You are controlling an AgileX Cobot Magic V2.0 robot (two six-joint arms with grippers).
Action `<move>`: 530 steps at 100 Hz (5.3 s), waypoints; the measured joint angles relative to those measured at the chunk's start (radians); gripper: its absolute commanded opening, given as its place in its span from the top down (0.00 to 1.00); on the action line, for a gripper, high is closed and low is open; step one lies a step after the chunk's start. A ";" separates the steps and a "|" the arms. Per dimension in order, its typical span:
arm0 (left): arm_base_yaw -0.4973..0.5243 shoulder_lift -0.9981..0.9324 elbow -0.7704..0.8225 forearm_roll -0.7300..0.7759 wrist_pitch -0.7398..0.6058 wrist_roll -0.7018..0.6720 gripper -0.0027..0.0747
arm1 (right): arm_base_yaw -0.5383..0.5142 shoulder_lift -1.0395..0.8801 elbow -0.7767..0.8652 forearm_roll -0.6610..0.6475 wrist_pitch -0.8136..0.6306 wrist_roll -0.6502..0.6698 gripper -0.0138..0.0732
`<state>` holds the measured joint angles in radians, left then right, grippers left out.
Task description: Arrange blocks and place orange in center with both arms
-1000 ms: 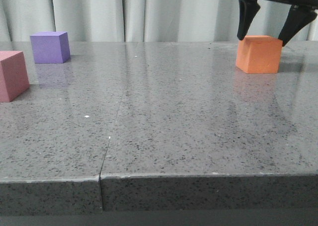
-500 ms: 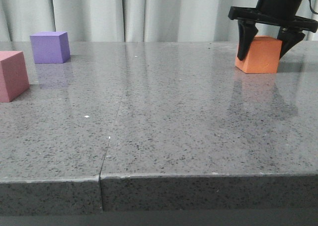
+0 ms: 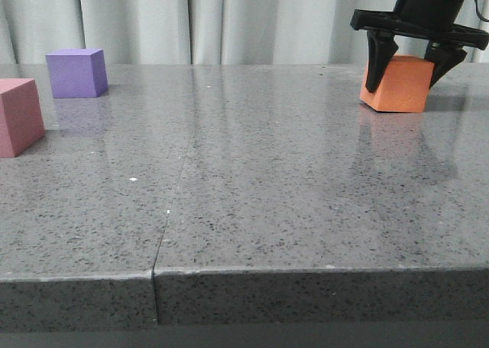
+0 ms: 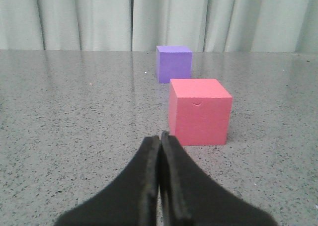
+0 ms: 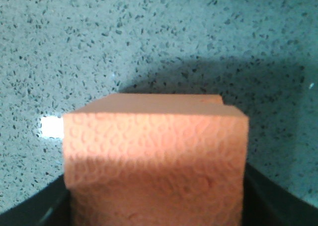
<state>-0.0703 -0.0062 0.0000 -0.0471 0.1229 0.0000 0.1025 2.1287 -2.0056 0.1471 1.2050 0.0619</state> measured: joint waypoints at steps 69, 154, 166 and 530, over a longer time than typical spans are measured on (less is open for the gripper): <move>0.000 0.000 0.000 0.000 0.000 0.000 0.99 | 0.074 -0.002 -0.157 -0.006 0.036 0.163 0.54; 0.000 0.000 0.000 0.000 0.000 0.000 0.99 | 0.384 0.062 -0.159 -0.018 0.038 0.385 0.54; 0.000 0.000 0.000 0.000 0.000 0.000 0.99 | 0.384 0.073 -0.159 -0.018 0.038 0.385 0.53; 0.000 0.000 -0.010 -0.071 -0.056 0.000 0.99 | 0.384 -1.689 1.385 -0.198 -0.541 0.273 0.88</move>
<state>-0.0703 -0.0062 -0.0096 -0.1177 0.0664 0.0000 0.4869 0.4394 -0.6204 -0.0512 0.6635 0.3347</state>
